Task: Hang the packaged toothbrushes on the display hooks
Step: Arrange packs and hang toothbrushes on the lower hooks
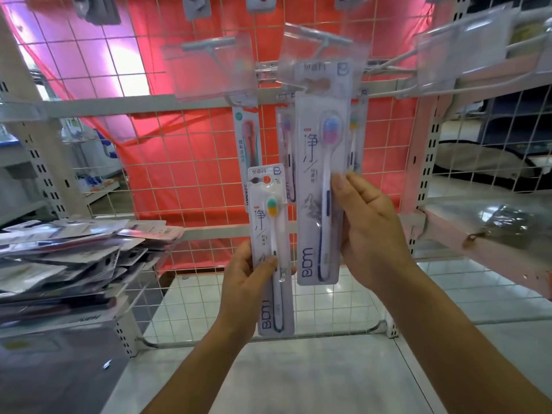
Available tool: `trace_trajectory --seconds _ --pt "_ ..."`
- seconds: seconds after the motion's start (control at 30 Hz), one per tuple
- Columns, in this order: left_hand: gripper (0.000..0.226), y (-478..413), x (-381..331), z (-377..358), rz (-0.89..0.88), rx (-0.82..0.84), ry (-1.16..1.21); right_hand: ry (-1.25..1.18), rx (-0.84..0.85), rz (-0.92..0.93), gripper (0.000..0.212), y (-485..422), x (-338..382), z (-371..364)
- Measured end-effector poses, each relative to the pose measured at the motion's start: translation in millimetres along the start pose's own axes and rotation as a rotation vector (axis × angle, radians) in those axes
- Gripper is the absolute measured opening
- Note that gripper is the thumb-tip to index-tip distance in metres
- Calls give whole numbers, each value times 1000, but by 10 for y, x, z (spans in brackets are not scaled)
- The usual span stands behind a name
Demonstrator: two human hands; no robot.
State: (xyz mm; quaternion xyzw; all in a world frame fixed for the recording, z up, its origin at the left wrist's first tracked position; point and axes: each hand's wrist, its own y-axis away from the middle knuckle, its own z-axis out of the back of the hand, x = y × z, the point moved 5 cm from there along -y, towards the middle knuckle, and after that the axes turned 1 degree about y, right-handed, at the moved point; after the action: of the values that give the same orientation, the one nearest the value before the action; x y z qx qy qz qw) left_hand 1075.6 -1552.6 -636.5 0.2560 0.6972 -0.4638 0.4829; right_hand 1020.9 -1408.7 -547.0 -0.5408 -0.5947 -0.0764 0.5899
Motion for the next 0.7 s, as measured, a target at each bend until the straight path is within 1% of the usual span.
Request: trace_trajectory --seconds 0.07,0.13,0.17,0.3,0.6,0.7 --pt "16 4 16 19 -2 -23 -1 24 -2 -11 26 -54 -4 -9" --pt "27 0 46 35 6 -31 -1 56 -12 -20 30 -96 -13 -23" --pt "27 -5 55 40 14 -34 10 70 -18 -23 30 -112 -17 -31" --pt "15 -36 70 76 29 -47 45 84 -34 -39 30 -168 -75 -38" --pt "18 -96 133 156 47 -51 81 167 -147 -141 25 -432 -292 58" --pt "24 -116 157 178 60 -46 74 179 -157 -169 25 -590 -403 98"
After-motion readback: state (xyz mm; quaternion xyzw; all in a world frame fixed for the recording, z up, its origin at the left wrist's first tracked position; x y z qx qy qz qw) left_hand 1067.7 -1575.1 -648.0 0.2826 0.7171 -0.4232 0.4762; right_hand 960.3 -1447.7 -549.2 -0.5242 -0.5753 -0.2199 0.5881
